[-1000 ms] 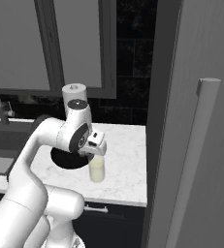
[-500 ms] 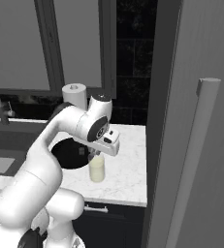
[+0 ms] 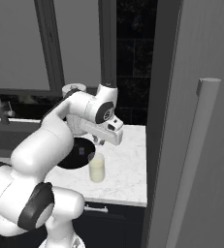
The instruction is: Grab a lemon wedge from the fridge and one ice cube from the ice bowl, and put them in the glass of lemonade.
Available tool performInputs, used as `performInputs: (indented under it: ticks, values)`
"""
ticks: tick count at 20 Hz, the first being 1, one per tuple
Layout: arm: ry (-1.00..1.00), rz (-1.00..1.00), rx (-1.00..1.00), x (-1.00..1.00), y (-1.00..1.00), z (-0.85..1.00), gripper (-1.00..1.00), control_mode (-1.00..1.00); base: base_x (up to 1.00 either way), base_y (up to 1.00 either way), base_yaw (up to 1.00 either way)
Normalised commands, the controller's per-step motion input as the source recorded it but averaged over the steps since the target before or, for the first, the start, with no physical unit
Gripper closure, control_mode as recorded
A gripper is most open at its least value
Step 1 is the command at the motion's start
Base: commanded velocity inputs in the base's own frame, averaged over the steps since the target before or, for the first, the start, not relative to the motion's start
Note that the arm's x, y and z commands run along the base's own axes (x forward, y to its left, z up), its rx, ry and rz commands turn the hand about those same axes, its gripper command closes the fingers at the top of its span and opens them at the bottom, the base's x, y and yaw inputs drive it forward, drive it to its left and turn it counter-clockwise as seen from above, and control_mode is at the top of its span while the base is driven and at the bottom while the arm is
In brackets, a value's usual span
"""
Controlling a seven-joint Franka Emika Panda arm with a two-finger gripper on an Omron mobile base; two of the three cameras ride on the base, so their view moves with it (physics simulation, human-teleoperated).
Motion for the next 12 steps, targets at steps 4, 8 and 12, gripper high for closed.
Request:
performInputs:
  ticks: [4,8,12]
  values:
    - [0.0,-0.02,0.0,0.32,0.0,0.0,1.0,-1.0,0.0,0.0,0.0]
    - [0.0,0.0,0.0,0.04,0.0,-0.08,1.0,-1.0,0.0,0.0,0.0]
    - [0.0,0.0,0.0,0.0,0.0,-0.19,1.0,-1.0,0.0,0.0,0.0]
